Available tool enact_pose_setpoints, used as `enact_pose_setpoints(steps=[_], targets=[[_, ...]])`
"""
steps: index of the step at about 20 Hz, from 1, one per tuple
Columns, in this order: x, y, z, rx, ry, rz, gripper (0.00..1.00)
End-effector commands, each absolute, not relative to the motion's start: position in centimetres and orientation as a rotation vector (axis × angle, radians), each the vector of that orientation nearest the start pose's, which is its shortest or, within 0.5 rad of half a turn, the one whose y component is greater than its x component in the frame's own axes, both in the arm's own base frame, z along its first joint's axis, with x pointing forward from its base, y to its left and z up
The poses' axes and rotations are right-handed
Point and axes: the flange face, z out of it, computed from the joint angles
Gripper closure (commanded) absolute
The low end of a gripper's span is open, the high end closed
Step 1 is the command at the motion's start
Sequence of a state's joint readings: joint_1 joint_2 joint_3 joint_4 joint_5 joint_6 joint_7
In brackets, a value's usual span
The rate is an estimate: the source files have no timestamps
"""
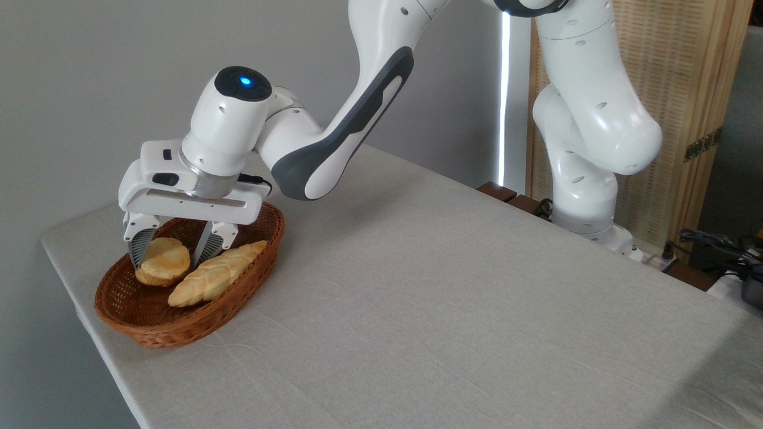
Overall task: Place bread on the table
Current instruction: 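Lower the gripper around the round bun and close on it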
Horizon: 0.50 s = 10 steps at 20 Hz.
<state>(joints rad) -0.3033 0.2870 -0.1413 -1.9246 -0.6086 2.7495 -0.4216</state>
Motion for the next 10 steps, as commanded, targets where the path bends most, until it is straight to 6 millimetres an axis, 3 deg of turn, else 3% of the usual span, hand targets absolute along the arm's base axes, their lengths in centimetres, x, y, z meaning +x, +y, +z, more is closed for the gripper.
enact_pose_setpoints(steps=[1,3,7,9,10], targets=[[60.14,-26.07,39.99,2.442,0.616,0.411,0.20],[60.18,-25.98,39.98,2.440,0.621,0.410,0.31],[60.18,-25.98,39.98,2.442,0.617,0.412,0.40],[60.17,-25.98,40.08,2.442,0.615,0.414,0.71],[60.18,-25.97,40.10,2.441,0.615,0.416,0.72]])
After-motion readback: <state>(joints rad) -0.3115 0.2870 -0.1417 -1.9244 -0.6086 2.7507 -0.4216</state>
